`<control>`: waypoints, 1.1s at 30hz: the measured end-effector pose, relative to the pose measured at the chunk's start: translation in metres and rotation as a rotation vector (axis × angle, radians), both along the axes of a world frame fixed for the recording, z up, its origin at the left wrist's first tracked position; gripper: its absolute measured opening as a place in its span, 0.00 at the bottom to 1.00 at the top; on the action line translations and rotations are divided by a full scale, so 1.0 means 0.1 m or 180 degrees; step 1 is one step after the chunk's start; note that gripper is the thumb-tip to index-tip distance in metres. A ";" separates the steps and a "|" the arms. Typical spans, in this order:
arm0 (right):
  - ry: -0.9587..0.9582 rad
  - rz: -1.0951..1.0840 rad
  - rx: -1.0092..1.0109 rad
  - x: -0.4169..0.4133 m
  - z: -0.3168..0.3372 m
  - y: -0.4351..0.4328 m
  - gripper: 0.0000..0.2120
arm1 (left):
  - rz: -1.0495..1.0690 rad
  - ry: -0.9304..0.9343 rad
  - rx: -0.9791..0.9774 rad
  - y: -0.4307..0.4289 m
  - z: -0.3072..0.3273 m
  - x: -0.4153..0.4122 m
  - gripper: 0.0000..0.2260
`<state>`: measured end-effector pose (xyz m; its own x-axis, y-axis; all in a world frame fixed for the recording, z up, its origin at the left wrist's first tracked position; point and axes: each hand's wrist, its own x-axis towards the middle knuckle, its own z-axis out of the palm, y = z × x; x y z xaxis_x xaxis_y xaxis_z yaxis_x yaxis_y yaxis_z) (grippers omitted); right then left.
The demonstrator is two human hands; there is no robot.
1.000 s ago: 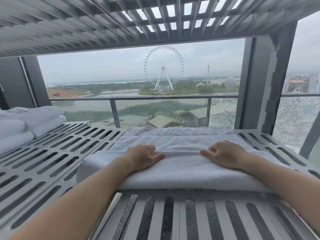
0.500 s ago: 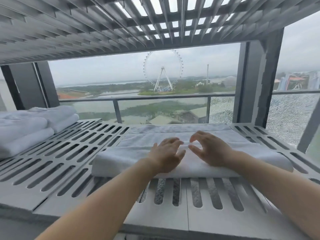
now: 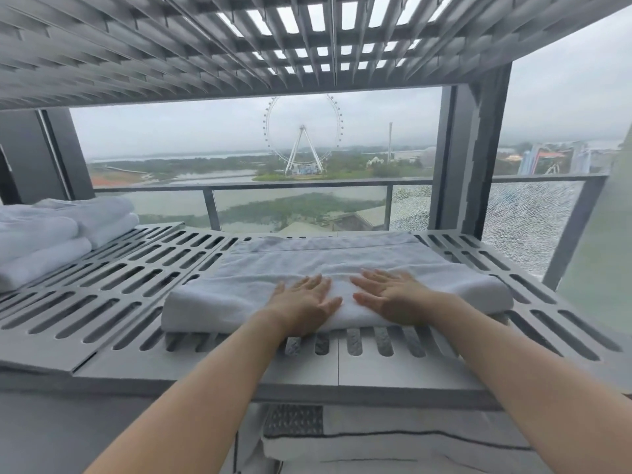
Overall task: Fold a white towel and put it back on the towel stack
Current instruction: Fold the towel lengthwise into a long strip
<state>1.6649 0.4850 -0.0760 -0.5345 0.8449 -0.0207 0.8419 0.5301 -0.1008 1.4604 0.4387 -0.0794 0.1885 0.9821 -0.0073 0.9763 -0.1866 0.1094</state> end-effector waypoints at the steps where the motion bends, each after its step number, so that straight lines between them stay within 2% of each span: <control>1: 0.0028 -0.0004 -0.0023 0.00 0.00 0.00 0.29 | 0.0015 0.0008 -0.0020 0.01 0.01 0.01 0.28; 5: 0.0092 0.0048 -0.0200 0.00 0.04 0.01 0.27 | 0.0012 -0.0017 -0.0163 0.05 0.02 0.00 0.27; 8: 0.0487 0.0052 -0.0357 0.02 0.10 0.07 0.25 | -0.0010 -0.0217 -0.0342 0.13 0.07 -0.03 0.26; 11: 0.0869 -0.0037 -0.0215 0.07 0.14 0.17 0.23 | 0.0078 -0.0537 -0.0050 0.25 0.13 -0.07 0.24; 14: 0.0783 -0.0140 0.0107 0.14 0.16 0.33 0.19 | 0.0458 -0.0445 0.0369 0.33 0.14 -0.16 0.21; 17: 0.0535 -0.0327 0.0327 0.22 0.18 0.50 0.15 | 0.0649 -0.0584 0.0373 0.38 0.16 -0.26 0.15; 21: 0.0297 -0.0201 0.0299 0.31 0.18 0.65 0.18 | 0.0795 0.0104 0.0311 0.41 0.26 -0.30 0.14; 23: 0.0340 -0.0122 0.0340 0.31 0.25 0.70 0.17 | 0.0703 0.0310 0.0486 0.43 0.29 -0.31 0.14; 26: 0.0486 -0.0112 0.0425 0.30 0.37 0.82 0.16 | 0.0680 0.0309 0.0779 0.46 0.36 -0.31 0.14; 30: 0.0360 -0.0001 0.0371 0.30 0.20 0.90 0.14 | 0.0898 0.0545 0.0446 0.51 0.30 -0.28 0.16; 33: 0.0409 -0.0006 0.0512 0.29 0.15 0.90 0.11 | 0.0992 0.0444 0.0594 0.54 0.25 -0.23 0.15</control>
